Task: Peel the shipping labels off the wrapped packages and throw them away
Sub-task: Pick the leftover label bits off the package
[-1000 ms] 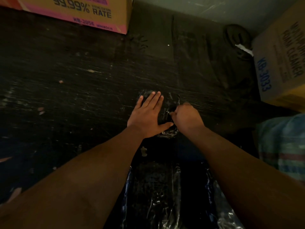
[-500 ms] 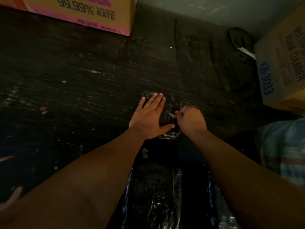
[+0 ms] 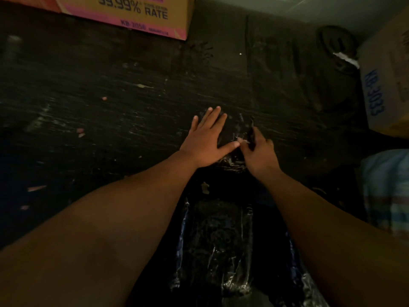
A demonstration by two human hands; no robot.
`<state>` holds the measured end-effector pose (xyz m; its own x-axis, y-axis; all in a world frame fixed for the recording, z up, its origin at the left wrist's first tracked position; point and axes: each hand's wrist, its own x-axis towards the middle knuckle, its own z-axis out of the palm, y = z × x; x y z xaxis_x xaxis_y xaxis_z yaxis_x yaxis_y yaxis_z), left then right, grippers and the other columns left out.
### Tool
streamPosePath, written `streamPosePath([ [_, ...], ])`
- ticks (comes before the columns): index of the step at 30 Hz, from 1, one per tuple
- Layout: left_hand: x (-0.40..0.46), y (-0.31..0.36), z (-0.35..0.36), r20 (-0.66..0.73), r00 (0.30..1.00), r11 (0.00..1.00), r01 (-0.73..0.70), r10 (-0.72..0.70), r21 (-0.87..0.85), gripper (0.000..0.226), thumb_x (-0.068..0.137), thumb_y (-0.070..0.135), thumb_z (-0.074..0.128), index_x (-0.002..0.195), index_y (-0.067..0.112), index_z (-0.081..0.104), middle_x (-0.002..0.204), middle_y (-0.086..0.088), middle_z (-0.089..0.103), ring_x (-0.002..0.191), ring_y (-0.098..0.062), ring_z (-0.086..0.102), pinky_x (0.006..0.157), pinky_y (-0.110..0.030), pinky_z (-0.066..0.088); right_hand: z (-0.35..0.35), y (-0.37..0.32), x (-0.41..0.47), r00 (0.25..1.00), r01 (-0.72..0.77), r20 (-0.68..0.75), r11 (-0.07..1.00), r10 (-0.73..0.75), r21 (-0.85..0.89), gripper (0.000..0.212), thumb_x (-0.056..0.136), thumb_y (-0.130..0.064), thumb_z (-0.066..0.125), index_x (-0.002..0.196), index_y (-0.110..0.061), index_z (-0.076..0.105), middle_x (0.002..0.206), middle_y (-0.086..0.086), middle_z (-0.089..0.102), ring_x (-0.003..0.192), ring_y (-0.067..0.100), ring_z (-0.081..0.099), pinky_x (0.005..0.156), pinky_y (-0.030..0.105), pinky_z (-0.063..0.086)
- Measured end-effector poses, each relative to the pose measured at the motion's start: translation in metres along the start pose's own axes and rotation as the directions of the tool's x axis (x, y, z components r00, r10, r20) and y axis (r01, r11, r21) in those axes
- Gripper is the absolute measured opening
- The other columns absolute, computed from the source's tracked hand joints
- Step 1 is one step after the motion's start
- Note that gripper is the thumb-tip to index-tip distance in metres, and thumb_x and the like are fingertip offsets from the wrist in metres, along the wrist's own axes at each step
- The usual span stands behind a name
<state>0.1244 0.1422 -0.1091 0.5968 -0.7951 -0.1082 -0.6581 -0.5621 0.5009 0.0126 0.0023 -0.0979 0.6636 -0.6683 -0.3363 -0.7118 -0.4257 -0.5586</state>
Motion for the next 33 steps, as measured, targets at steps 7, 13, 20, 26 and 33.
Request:
streamPosePath([
  [7, -0.109, -0.052, 0.021, -0.048, 0.969, 0.97, 0.244, -0.242, 0.021, 0.069, 0.103, 0.055, 0.033, 0.161, 0.023, 0.012, 0.17, 0.001, -0.008, 0.155, -0.018, -0.008, 0.124, -0.05, -0.001, 0.021, 0.0, -0.019, 0.994, -0.078, 0.085, 0.996, 0.074, 0.046, 0.08, 0.092, -0.064, 0.039, 0.151, -0.043, -0.01, 0.155, 0.014, 0.031, 0.143, 0.04, 0.022, 0.114, 0.05, 0.023],
  [13, -0.178, -0.066, 0.051, 0.04, 0.954, 0.918, 0.275, -0.298, 0.287, 0.074, 0.099, 0.065, 0.014, 0.159, 0.028, -0.009, 0.166, 0.003, -0.021, 0.151, -0.016, -0.023, 0.124, -0.05, -0.005, 0.018, -0.016, -0.035, 0.998, -0.061, -0.016, 0.976, 0.066, 0.207, 0.071, 0.094, -0.052, 0.051, 0.149, -0.052, 0.006, 0.152, 0.015, 0.025, 0.123, 0.034, 0.051, 0.092, 0.035, 0.044],
  [20, -0.207, -0.051, 0.061, 0.037, 0.955, 0.903, 0.267, -0.296, 0.338, 0.073, 0.099, 0.063, 0.011, 0.159, 0.028, -0.01, 0.166, 0.002, -0.021, 0.151, -0.018, -0.022, 0.124, -0.048, -0.005, -0.002, -0.015, -0.062, 0.996, -0.005, -0.079, 0.958, 0.029, 0.288, 0.061, 0.095, -0.048, 0.052, 0.148, -0.048, 0.023, 0.154, 0.007, 0.03, 0.125, 0.025, 0.05, 0.089, 0.029, 0.043],
  [26, -0.232, -0.042, 0.073, 0.0, 0.955, 0.909, 0.282, -0.296, 0.308, 0.071, 0.098, 0.061, 0.009, 0.16, 0.029, -0.008, 0.168, 0.004, -0.015, 0.153, -0.016, -0.017, 0.125, -0.047, -0.003, -0.013, 0.0, -0.116, 0.996, 0.047, -0.09, 0.882, -0.005, 0.468, 0.061, 0.095, -0.045, 0.054, 0.149, -0.042, 0.026, 0.153, 0.0, 0.037, 0.133, 0.019, 0.046, 0.107, 0.039, 0.044],
  [33, -0.272, -0.03, 0.089, -0.018, 0.952, 0.906, 0.295, -0.305, 0.304, 0.071, 0.098, 0.06, 0.008, 0.16, 0.028, -0.005, 0.168, 0.004, -0.013, 0.153, -0.016, -0.015, 0.124, -0.048, -0.004, -0.015, 0.017, -0.221, 0.992, 0.104, -0.108, 0.878, -0.06, 0.468, 0.057, 0.1, -0.037, 0.048, 0.152, -0.034, 0.025, 0.138, 0.006, 0.056, 0.107, 0.022, 0.06, 0.092, 0.035, 0.051],
])
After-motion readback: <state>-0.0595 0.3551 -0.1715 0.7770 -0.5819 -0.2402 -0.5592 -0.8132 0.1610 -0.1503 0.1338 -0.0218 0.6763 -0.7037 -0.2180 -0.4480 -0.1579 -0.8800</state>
